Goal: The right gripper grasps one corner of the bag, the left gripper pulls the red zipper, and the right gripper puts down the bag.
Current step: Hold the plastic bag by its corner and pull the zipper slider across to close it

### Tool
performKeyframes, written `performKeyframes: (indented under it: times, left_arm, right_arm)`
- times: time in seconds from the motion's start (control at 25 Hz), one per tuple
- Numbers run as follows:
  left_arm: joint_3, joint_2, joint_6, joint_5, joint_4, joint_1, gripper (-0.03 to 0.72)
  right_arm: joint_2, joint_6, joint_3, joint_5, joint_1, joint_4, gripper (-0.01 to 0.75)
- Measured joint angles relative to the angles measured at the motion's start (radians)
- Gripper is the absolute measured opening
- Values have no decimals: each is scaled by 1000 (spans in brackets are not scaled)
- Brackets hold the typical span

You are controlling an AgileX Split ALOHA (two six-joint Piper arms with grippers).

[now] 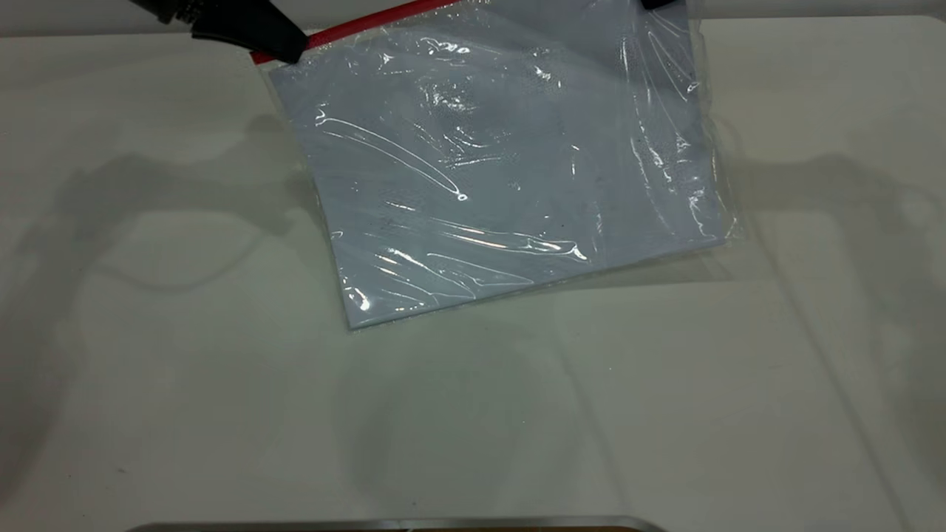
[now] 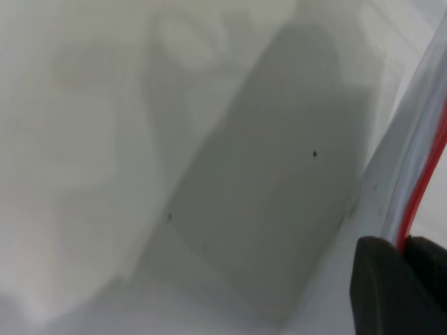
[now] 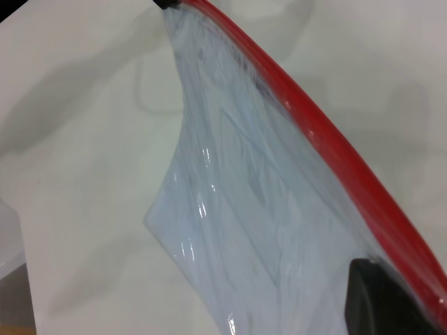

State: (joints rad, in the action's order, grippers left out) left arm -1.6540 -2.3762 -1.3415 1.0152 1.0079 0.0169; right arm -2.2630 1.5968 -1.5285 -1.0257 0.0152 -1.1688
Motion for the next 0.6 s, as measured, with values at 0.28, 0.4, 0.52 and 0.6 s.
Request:
performKeyframes:
  times: [0.28, 0.4, 0.52, 0.6]
  left_arm:
    - [0, 27, 41, 0, -32, 11, 65]
    - [0, 73, 72, -13, -45, 11, 104]
    - [0, 143, 81, -55, -56, 17, 186]
    - [0, 200, 81, -85, -57, 19, 257]
  right_arm:
    - [0, 1, 0, 9, -3, -12, 35]
    - [0, 1, 0, 20, -3, -25, 35]
    - [0, 0, 0, 39, -3, -20, 35]
    - [-3, -4, 0, 49, -3, -19, 35]
